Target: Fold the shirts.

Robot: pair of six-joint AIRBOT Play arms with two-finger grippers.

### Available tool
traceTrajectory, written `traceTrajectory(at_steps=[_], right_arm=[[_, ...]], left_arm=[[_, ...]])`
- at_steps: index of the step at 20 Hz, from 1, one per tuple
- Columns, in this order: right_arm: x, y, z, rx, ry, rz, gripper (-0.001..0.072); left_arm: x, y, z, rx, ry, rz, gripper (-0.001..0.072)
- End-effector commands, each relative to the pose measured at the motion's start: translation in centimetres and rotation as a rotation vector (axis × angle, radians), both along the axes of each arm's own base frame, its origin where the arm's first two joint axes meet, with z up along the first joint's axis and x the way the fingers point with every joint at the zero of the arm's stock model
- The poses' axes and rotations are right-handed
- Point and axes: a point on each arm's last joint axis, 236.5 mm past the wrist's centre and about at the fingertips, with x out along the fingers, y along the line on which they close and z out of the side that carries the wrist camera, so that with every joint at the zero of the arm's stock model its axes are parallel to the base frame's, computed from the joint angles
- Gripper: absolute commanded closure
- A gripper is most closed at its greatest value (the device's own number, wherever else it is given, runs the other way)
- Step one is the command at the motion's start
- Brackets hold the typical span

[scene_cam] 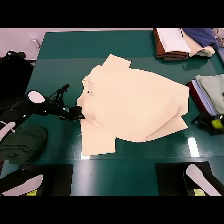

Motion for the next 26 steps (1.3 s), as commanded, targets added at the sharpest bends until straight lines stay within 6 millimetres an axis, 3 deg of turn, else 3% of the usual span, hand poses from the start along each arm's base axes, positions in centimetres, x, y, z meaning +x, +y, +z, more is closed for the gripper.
traceTrajectory(at_steps=[1,4,8,12,14,16,17,19,20,22,24,26], right_arm=[[-1.1,1.2,-4.4,0.156,-0.003,-0.167,0.0289],[1.3,1.8,-5.8,0.205,-0.063,-0.223,0.0353],[4.0,2.2,-6.4,0.16,-0.082,-0.145,0.0363],[6.8,3.3,-4.2,0.093,-0.148,-0.002,0.0693],[7.8,3.3,-1.2,0.017,-0.219,0.077,0.0693],[9.6,3.4,4.5,-0.054,-0.36,0.132,0.0694],[10.6,3.6,8.5,-0.107,-0.458,0.164,0.0693],[12.0,4.1,18.3,-0.238,-0.691,0.214,0.0693],[12.0,4.5,23.5,-0.301,-0.806,0.229,0.0693],[10.3,5.6,34.5,-0.427,-1.041,0.235,0.0693],[7.3,6.9,43.1,-0.542,-1.228,0.241,0.0694],[4.2,8.2,49.2,-0.622,-1.355,0.245,0.0694]], left_arm=[[0.5,-0.1,0.6,-0.004,-0.018,-0.002,0.0681],[0.5,-0.1,0.6,-0.004,-0.017,-0.001,0.0682],[0.5,-0.1,0.7,-0.005,-0.017,0.0,0.0681],[0.5,-0.1,1.4,-0.008,-0.034,0.005,0.0682],[1.2,0.3,4.2,-0.001,-0.116,0.024,0.0683],[2.1,1.0,9.5,0.018,-0.26,0.035,0.0683],[2.4,1.4,13.7,0.025,-0.36,0.041,0.0682],[2.2,2.4,23.9,0.041,-0.626,0.043,0.0682],[1.5,3.2,30.0,0.048,-0.783,0.063,0.0683],[-1.3,5.8,41.4,0.072,-1.056,0.158,0.0682],[-5.7,8.6,51.1,0.094,-1.301,0.257,0.0683],[-10.9,10.2,58.4,0.072,-1.51,0.319,0.0683]])
